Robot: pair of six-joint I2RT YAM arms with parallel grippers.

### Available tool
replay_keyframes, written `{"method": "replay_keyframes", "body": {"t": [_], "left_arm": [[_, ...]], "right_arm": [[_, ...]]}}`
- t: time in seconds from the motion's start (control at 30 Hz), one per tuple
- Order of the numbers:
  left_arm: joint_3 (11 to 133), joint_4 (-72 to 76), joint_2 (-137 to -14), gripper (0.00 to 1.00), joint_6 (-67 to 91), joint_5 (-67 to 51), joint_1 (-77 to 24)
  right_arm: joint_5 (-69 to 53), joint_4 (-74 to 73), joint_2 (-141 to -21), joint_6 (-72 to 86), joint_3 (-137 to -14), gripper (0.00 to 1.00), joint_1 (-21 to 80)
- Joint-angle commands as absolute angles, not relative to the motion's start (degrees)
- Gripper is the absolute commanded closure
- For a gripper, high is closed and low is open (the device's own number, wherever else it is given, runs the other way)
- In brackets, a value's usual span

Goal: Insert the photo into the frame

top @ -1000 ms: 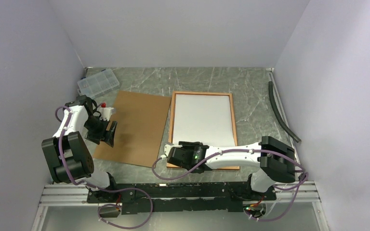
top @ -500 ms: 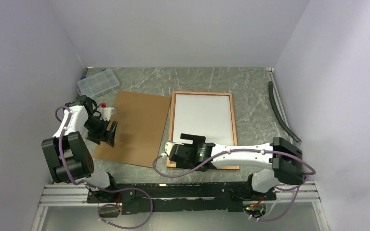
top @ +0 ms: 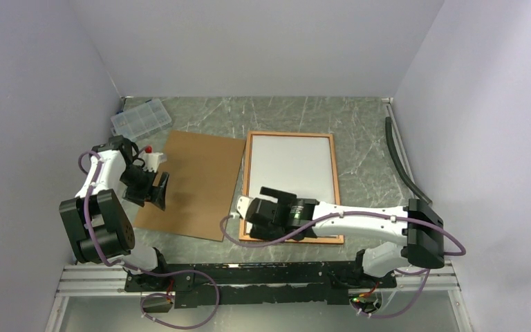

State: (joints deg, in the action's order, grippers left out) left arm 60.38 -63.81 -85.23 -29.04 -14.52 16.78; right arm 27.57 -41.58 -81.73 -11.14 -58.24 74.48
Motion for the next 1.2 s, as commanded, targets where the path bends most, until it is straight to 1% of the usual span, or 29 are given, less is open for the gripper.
{"method": "replay_keyframes", "body": {"t": [0.0,0.1,0.2,0.27,0.33,0.43,0.53,0.63,0.77,1.0,1.17], "left_arm": [[64.22,-65.04,-84.77,0.11,-27.57,-15.47,16.89],[66.80,-64.94,-85.42,0.07,-27.51,-14.25,18.51],[69.88,-64.73,-87.18,0.06,-29.15,-13.37,22.53],[71.70,-64.16,-88.92,0.06,-30.55,-12.47,25.87],[72.94,-62.77,-90.80,0.07,-31.74,-11.45,29.26],[73.53,-59.72,-93.19,0.14,-32.22,-9.63,33.45],[72.76,-57.15,-94.98,0.19,-31.83,-8.73,35.13],[70.78,-53.07,-95.97,0.24,-30.13,-6.97,35.19],[71.09,-50.93,-99.31,0.29,-26.50,-6.90,34.12],[71.61,-48.80,-102.62,0.32,-22.53,-5.74,29.02],[70.91,-47.80,-103.08,0.33,-20.75,-4.79,24.77]], "right_arm": [[28.47,-34.06,-78.15,-4.11,-66.07,0.00,69.85],[14.74,-31.34,-79.77,7.21,-72.48,0.00,62.70],[7.04,-23.73,-81.99,16.07,-73.40,0.00,59.20],[9.12,-22.76,-86.10,23.06,-75.80,0.00,58.68],[10.70,-24.77,-92.17,27.99,-80.64,0.00,58.80],[8.87,-23.12,-99.52,36.95,-83.69,0.00,59.41],[8.18,-22.34,-105.34,44.84,-85.47,0.00,59.84],[8.66,-22.08,-108.64,49.48,-86.28,0.00,59.98],[8.97,-21.66,-111.76,52.34,-86.89,0.00,60.14],[8.36,-20.89,-117.88,55.56,-88.73,0.00,58.99],[11.24,-22.42,-118.21,57.15,-88.20,0.00,58.82]]}}
